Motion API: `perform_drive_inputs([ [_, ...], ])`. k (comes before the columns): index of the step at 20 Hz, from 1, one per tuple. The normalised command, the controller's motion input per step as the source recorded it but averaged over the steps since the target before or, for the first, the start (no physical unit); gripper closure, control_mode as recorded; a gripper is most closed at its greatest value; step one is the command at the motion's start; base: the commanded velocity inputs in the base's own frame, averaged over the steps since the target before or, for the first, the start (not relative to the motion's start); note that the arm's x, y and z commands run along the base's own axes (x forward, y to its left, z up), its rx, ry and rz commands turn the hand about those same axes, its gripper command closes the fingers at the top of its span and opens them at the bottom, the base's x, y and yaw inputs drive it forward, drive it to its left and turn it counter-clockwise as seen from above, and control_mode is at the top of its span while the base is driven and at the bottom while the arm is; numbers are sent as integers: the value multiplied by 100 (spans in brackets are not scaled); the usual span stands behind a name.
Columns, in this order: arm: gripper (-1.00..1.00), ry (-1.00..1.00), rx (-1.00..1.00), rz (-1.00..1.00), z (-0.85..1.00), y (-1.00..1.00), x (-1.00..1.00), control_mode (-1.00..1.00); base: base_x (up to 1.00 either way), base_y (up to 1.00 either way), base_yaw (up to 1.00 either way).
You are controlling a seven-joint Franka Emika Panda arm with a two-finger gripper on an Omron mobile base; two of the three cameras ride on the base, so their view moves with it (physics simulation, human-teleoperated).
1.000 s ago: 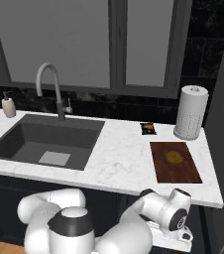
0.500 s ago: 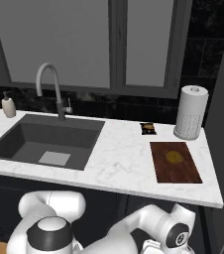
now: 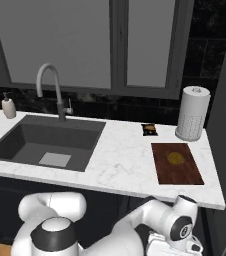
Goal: Place the appropriate cutting tool for cutting the avocado skin on the cutting board.
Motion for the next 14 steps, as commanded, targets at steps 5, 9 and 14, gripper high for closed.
perform_drive_inputs([
  [5, -100, -4, 0, 0, -17, -27, 48, -100, 0, 0, 0],
  [9, -100, -7, 0, -1, -14, -15, 37, -100, 0, 0, 0],
  [14, -100, -7, 0, -11, -30, -3, 24, -100, 0, 0, 0],
])
